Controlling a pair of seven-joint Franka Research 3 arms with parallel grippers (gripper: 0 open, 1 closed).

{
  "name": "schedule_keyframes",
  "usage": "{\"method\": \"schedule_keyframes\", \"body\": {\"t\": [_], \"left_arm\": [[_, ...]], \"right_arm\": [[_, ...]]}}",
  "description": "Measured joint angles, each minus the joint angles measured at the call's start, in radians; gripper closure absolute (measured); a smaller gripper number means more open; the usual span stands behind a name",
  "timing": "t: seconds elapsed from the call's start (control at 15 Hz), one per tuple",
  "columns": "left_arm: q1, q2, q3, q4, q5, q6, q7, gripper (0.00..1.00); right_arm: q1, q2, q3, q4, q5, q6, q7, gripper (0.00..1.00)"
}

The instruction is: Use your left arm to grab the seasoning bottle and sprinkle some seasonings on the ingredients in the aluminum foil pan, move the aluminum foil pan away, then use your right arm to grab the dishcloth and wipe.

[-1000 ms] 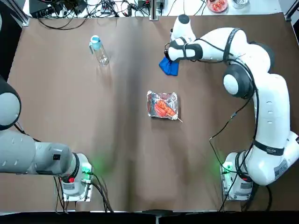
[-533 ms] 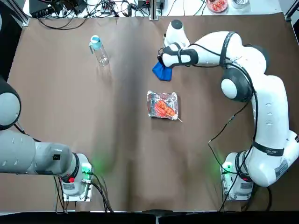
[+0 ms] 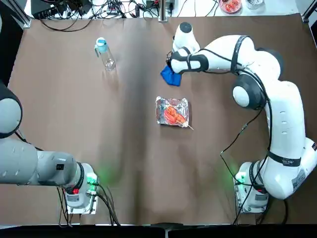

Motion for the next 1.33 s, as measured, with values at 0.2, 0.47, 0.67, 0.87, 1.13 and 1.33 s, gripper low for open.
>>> {"method": "schedule_keyframes", "body": {"t": [0.2, 0.47, 0.67, 0.87, 1.13, 1.33], "left_arm": [[0.000, 0.000, 0.003, 0.000, 0.000, 0.000, 0.000, 0.00], [0.000, 0.000, 0.004, -0.001, 0.000, 0.000, 0.009, 0.00], [0.000, 0.001, 0.004, -0.002, 0.000, 0.000, 0.014, 0.00], [-0.004, 0.002, -0.001, -0.003, 0.000, -0.001, 0.017, 0.00], [-0.004, 0.002, 0.000, -0.003, 0.000, -0.007, 0.017, 0.00], [-0.003, 0.002, 0.002, -0.003, 0.000, -0.007, 0.017, 0.00]], "right_arm": [[-0.051, -0.006, -0.004, 0.014, -0.004, -0.081, -0.091, 0.92], [-0.064, -0.015, 0.000, 0.017, 0.002, -0.114, -0.118, 0.92], [-0.036, -0.010, 0.009, 0.015, 0.013, -0.069, -0.042, 0.92], [0.031, 0.000, 0.011, 0.015, 0.012, 0.004, 0.076, 0.92], [0.027, 0.000, -0.006, 0.016, 0.011, -0.069, 0.036, 0.92], [-0.021, -0.010, -0.013, 0.021, 0.011, -0.144, -0.055, 0.92]]}}
